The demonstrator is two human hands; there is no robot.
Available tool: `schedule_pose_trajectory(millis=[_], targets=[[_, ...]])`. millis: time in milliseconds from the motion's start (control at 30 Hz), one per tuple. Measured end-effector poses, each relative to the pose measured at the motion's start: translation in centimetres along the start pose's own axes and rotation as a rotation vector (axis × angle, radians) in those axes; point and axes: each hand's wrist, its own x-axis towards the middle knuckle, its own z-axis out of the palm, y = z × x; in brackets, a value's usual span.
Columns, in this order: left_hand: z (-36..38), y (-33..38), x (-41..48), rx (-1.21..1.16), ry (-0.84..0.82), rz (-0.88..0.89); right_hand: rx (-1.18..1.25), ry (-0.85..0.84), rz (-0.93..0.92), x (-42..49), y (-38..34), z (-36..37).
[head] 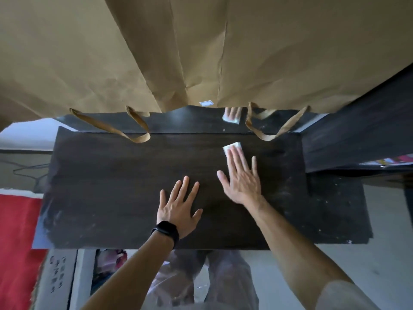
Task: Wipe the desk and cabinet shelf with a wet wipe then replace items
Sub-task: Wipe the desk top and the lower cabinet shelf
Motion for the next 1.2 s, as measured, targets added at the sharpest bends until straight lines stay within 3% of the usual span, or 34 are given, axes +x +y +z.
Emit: schedule_pose_trajectory(millis=[100, 167, 233, 333, 400, 467, 567, 667, 733, 833, 867, 1000, 1200], targets=[[-0.4, -0.4, 0.1, 0.021, -0.032, 0.026, 0.110, 0.033, 0.433, 0.7, 4.7, -1.5], [-0.2, -0.5, 0.0, 0.023, -0.040, 0.029, 0.133, 0.043, 0.524, -0.1, 4.7, -1.6], [0.0, -0.5, 0.0, -0.005, -0.042, 0.032, 0.121, 0.037, 0.380, -0.7, 1.2, -1.1], [0.5, -0.8, 0.1, -0.013, -0.039, 0.053, 0.051, -0.070, -0.045, -0.9, -4.3, 0.4], [0.5, -1.1, 0.3, -0.002, -0.055, 0.066, 0.000, -0.089, -0.150, -0.1, -3.6, 0.3], [0.5, -1.2, 0.3, 0.001, -0.066, 0.076, 0.020, -0.021, -0.029, 0.4, -0.7, -0.1], [0.6, -1.2, 0.1, -0.005, -0.057, 0.072, 0.127, 0.037, 0.384, 0.7, 4.0, -1.0], [0.7, -1.2, 0.1, -0.008, -0.065, 0.074, 0.173, 0.097, 0.590, -0.1, 2.4, -0.8], [0.7, -1.3, 0.1, 0.002, -0.061, 0.071, 0.168, 0.099, 0.490, -0.9, -1.8, 0.1], [0.7, -1.3, 0.3, 0.030, -0.081, 0.075, 0.089, 0.029, 0.173, -0.9, -5.0, 1.1], [0.6, -1.3, 0.4, 0.045, -0.091, 0.083, 0.102, 0.044, 0.212, -0.1, -4.0, 0.8], [0.4, -1.5, 0.5, 0.085, -0.121, 0.095, 0.212, 0.189, 0.713, 2.0, 2.5, -0.3], [0.0, -1.6, 0.7, 0.134, -0.128, 0.116, 0.338, 0.197, 0.896, 1.9, 4.1, -0.8]])
